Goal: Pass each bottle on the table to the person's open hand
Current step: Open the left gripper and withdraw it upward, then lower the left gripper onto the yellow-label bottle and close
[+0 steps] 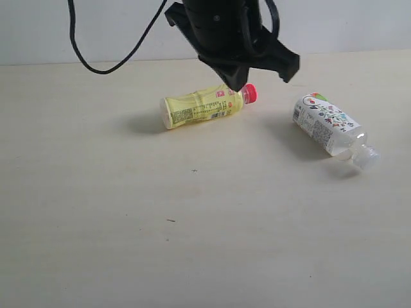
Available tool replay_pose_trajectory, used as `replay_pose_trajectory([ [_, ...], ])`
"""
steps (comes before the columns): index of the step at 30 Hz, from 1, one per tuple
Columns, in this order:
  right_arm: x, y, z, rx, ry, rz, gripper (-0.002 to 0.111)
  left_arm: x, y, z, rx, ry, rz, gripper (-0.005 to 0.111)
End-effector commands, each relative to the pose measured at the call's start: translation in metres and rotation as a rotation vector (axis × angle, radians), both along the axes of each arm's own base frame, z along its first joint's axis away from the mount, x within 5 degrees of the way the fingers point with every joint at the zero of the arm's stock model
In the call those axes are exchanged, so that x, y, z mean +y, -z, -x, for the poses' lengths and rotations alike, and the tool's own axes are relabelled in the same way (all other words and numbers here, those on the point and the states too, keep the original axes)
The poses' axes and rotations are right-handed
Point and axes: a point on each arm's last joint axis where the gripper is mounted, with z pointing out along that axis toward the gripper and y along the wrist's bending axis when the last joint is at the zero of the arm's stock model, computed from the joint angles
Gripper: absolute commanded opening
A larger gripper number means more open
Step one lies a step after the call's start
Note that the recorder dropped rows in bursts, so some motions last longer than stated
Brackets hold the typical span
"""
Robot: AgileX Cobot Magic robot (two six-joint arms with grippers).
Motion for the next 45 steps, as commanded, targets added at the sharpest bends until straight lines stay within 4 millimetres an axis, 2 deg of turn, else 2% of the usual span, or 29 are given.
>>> replay_pose_trajectory([
  [1,0.0,0.0,0.0,-0.01,0.0,0.002,0.0,0.031,-0.001,-0.016,-0.011,-0.029,-0.038,0.0],
  [8,0.0,0.0,0.0,-0.01,0.0,0.002,0.0,0.086,0.021,-0.058,-0.014,-0.118,-0.066,0.0],
  [12,0.0,0.0,0.0,-0.01,0.0,0.002,0.0,0.108,0.032,-0.08,-0.06,-0.128,-0.061,0.0],
  [16,0.0,0.0,0.0,-0.01,0.0,0.002,0.0,0.12,0.035,-0.099,-0.131,-0.132,-0.036,0.0],
  [28,0.0,0.0,0.0,-0.01,0.0,0.002,0.0,0.116,0.035,-0.121,-0.358,0.002,-0.017,0.0],
  [38,0.0,0.0,0.0,-0.01,0.0,0.002,0.0,0.109,0.063,-0.129,-0.314,0.006,-0.018,0.0],
  [42,0.0,0.0,0.0,-0.01,0.0,0.002,0.0,0.101,0.065,-0.126,-0.262,0.096,0.025,0.0],
  [45,0.0,0.0,0.0,-0.01,0.0,0.002,0.0,0.096,0.058,-0.122,-0.217,0.186,0.118,0.0],
])
